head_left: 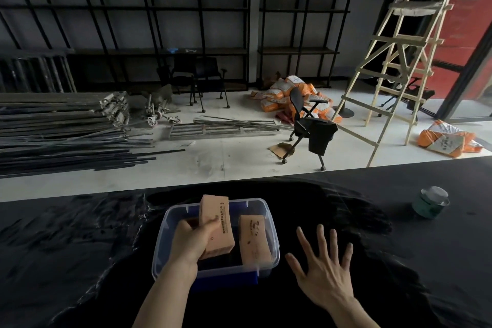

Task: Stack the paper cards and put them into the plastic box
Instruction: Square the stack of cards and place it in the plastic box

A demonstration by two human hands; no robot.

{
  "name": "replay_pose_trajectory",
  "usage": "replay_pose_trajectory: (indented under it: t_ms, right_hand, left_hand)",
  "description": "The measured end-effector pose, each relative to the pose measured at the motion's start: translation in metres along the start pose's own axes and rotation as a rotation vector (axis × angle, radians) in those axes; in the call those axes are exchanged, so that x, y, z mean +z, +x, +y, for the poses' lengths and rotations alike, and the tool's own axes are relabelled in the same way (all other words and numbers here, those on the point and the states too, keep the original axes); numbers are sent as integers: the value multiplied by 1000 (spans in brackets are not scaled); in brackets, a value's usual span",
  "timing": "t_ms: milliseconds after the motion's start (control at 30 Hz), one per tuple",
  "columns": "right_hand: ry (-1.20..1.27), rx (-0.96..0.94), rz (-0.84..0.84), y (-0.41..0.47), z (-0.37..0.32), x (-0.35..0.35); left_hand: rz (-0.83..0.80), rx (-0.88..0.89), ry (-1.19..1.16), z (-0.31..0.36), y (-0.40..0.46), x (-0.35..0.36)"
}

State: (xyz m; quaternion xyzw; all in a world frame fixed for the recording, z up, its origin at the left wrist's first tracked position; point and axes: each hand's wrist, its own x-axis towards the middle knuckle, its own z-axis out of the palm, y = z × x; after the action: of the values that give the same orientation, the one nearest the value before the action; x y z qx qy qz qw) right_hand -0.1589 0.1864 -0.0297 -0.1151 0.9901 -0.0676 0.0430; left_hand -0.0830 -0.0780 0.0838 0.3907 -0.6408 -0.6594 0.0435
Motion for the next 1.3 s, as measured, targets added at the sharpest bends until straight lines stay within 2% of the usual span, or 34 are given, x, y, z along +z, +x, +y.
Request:
replay_pose_trajectory:
  t_ms: [233,467,600,700,767,933,1300]
  right_hand:
    - [21,-5,106,-2,3,18]
    - [22,-4,123,1,6,25]
    - [18,0,114,1,5,26]
    - [19,3,127,2,4,25]
    - [11,-3,123,1,5,27]
    - [7,-8,128,0,5,26]
    - [3,-4,104,0,5,25]
  left_hand:
    - [-52,-125,205,-15,32,3]
    - [-113,-213,353,-11,38,12]
    - [-138,-169,528,-12,38,22]
    - [-84,-65,837,-15,41,26]
    - [-68,-25,936,-16,43,26]
    - [-25,54,936,-18,41,29]
    - [-32,68,935,-22,44,34]
